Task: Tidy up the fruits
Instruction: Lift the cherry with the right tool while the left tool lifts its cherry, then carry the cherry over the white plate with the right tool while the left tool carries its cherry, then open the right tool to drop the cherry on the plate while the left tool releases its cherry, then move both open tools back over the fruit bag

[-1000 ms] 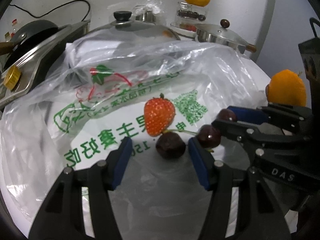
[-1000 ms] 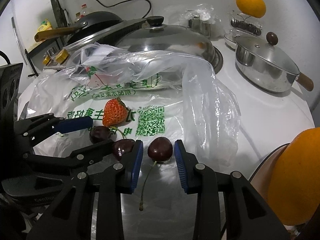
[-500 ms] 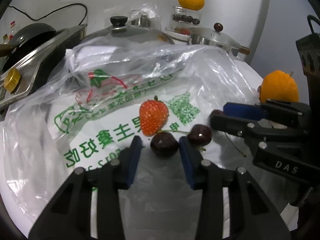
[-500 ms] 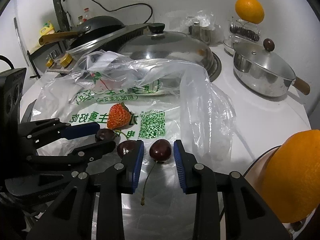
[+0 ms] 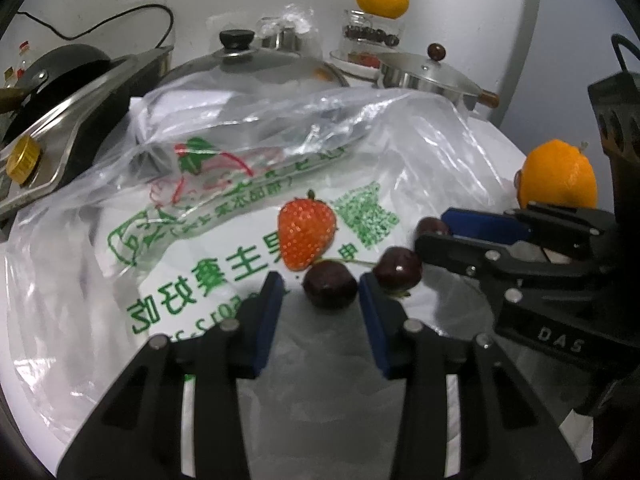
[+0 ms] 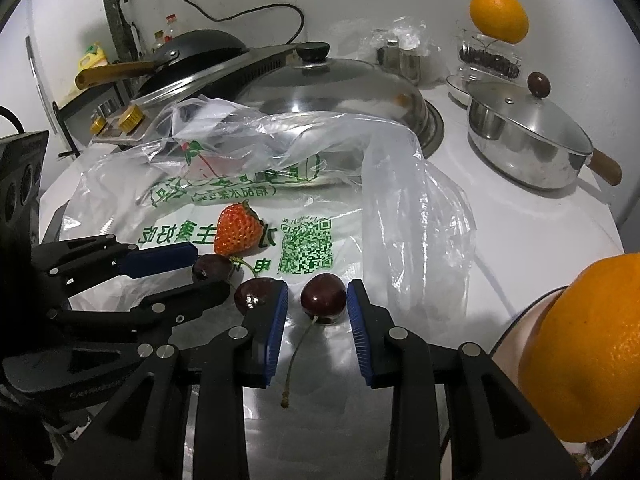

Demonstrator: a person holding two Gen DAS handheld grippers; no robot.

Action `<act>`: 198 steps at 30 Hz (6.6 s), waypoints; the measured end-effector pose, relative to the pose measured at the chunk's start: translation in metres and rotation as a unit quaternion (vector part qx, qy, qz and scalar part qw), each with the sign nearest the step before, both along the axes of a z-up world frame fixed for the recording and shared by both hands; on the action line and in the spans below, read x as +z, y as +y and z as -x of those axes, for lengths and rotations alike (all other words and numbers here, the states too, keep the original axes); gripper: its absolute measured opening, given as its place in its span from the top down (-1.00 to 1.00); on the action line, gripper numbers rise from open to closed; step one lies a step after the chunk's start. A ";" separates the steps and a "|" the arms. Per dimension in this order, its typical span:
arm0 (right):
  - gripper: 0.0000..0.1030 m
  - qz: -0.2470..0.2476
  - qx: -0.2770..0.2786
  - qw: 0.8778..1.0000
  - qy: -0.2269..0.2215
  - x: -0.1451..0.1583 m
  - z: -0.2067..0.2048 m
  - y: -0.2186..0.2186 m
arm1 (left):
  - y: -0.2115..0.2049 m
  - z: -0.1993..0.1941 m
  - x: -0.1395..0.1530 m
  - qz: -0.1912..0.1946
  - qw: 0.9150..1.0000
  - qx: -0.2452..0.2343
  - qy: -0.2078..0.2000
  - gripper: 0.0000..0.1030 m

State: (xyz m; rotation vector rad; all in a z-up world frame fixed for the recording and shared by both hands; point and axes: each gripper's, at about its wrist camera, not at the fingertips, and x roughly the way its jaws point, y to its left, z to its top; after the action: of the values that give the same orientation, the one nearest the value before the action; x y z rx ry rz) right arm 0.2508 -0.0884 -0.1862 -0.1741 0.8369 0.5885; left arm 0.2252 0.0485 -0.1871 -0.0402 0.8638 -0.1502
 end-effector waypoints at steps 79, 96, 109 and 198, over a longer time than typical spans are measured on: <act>0.49 -0.015 -0.041 0.996 -0.077 0.068 0.079 -0.085 | -0.071 0.058 0.070 0.005 0.995 -0.060 -0.076 0.41; 0.49 -0.013 -0.093 0.992 -0.080 0.067 0.096 -0.157 | -0.131 0.063 0.071 0.001 0.992 -0.104 -0.070 0.41; 0.49 -0.021 -0.125 0.989 -0.073 0.059 0.094 -0.209 | -0.169 0.051 0.066 -0.008 0.991 -0.122 -0.057 0.41; 0.26 -0.014 -0.147 0.987 -0.068 0.064 0.088 -0.208 | -0.148 0.068 0.078 0.011 0.993 -0.097 -0.064 -0.51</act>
State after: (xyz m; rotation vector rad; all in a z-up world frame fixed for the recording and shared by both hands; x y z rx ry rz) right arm 0.1631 -0.2968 -0.1226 -0.0616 0.7057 0.3069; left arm 0.1570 -0.0996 -0.1088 0.0324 0.7372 -0.3420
